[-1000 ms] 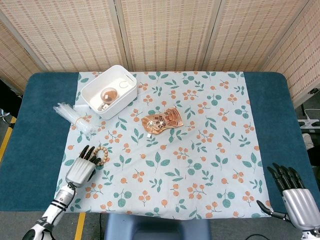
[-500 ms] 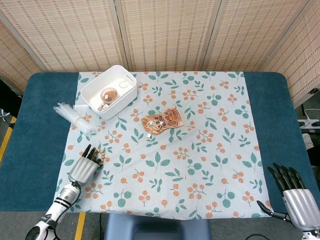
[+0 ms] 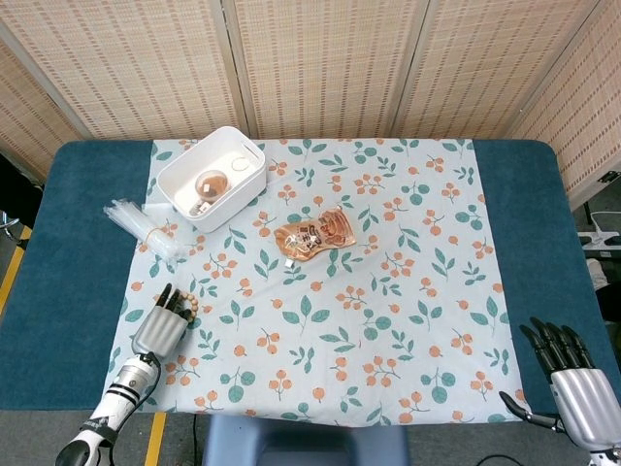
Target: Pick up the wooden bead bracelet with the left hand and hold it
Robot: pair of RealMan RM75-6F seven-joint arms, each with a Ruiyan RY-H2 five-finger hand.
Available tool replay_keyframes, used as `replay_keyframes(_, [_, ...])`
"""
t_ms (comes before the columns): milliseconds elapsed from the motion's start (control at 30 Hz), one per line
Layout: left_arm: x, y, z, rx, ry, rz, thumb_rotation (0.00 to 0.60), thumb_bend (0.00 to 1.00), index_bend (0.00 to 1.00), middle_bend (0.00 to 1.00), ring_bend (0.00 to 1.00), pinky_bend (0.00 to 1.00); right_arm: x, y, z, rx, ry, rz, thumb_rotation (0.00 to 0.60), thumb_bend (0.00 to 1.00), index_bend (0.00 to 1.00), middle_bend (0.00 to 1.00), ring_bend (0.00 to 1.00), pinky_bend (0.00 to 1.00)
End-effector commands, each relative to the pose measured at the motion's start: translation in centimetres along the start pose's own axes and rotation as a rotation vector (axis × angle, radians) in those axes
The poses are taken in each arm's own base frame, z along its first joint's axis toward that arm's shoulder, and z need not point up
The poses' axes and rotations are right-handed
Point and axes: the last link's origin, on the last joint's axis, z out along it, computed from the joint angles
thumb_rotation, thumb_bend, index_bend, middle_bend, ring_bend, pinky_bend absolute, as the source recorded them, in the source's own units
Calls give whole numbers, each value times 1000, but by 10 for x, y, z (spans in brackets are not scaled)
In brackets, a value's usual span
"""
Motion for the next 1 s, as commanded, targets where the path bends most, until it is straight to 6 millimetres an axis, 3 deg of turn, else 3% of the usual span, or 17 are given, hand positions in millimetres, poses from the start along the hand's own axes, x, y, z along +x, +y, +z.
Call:
replay_keyframes(33, [1, 1, 3, 0, -18, 30, 600, 493, 325, 455, 107, 47, 0, 0, 0, 1, 0, -1, 195, 186, 0, 0, 0, 0])
replay_keyframes(367, [7, -4, 10, 50, -46, 108, 600, 541, 699, 756, 330, 75, 1, 2, -1, -1, 1, 5, 194, 186, 0, 0, 0, 0])
replay_keyframes(667, [35, -12, 2, 90, 22, 78, 600, 553, 714, 763, 356, 89, 4, 2, -4, 6, 6, 22, 192, 186, 0, 0, 0, 0])
replay_keyframes(867, [46, -19, -1, 127, 62, 60, 600, 665, 762, 821, 408, 153, 5, 2, -5, 9, 11, 26, 194, 187, 0, 0, 0, 0])
replay_keyframes(1000, [63, -47, -7, 193, 171, -189, 600, 702, 847, 887, 467, 197, 6, 2, -6, 12, 13, 32, 193, 186, 0, 0, 0, 0])
